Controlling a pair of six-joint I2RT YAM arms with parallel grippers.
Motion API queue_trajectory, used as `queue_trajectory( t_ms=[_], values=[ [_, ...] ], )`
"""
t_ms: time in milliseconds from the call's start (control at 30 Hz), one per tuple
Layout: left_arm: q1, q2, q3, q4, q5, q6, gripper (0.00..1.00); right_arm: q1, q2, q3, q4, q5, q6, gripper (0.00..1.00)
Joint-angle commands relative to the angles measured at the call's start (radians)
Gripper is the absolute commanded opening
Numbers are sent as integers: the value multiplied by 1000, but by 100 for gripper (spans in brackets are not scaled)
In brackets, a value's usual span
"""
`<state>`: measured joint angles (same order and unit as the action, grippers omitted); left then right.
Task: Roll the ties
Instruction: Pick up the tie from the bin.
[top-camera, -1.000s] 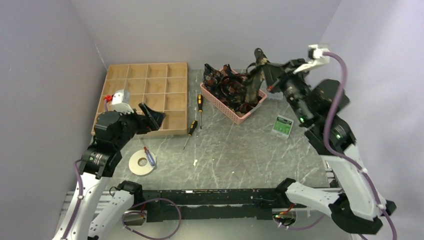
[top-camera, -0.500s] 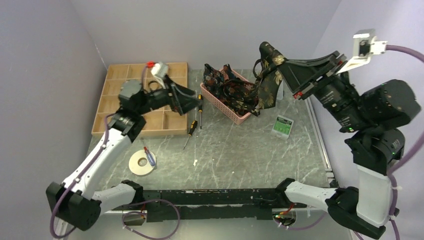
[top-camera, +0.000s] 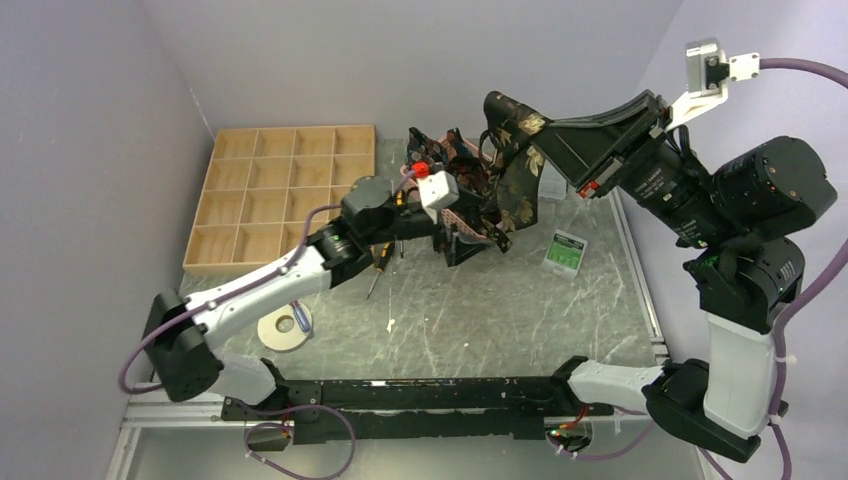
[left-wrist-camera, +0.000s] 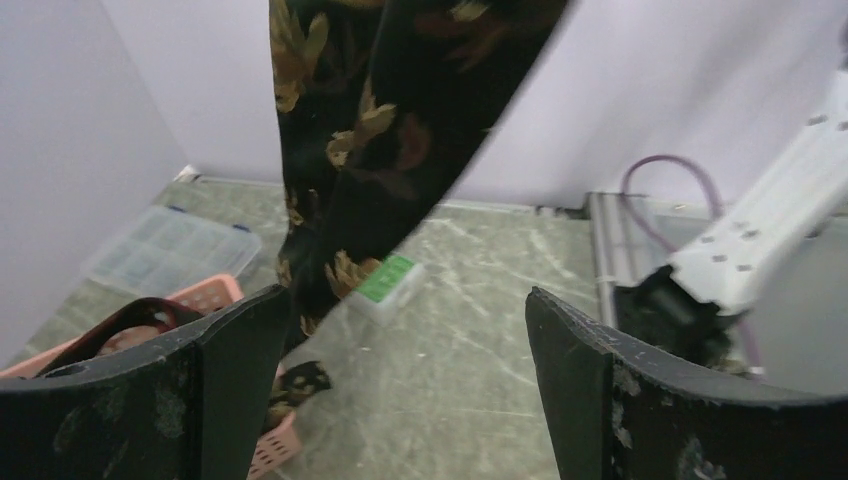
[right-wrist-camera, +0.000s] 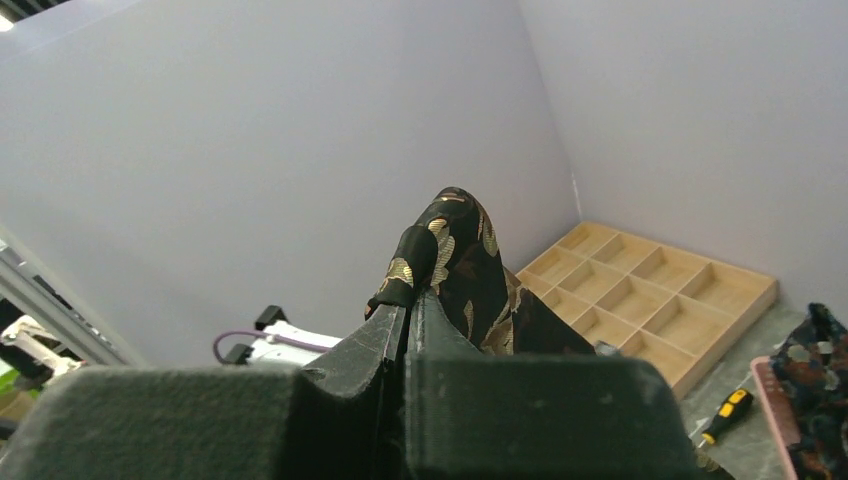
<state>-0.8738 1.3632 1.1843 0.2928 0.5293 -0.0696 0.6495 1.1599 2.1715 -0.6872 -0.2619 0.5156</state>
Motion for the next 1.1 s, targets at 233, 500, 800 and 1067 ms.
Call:
queue_trajectory(
  t_ms=[233,500,800,1067],
  values=[
    [-16,208,130,158,-217,170,32,3,-19,8,68,-14,59,0],
    [-14,121,353,77,-420,287,3,3,-275,-310,134,231,-58,20],
    [-44,92,818,-190,-318,291,3,3,-465,-565,185,375,-95,99],
    [-75,101,994,-291,-325,272,3,2,-536,-757,239,393,-64,100]
  ],
)
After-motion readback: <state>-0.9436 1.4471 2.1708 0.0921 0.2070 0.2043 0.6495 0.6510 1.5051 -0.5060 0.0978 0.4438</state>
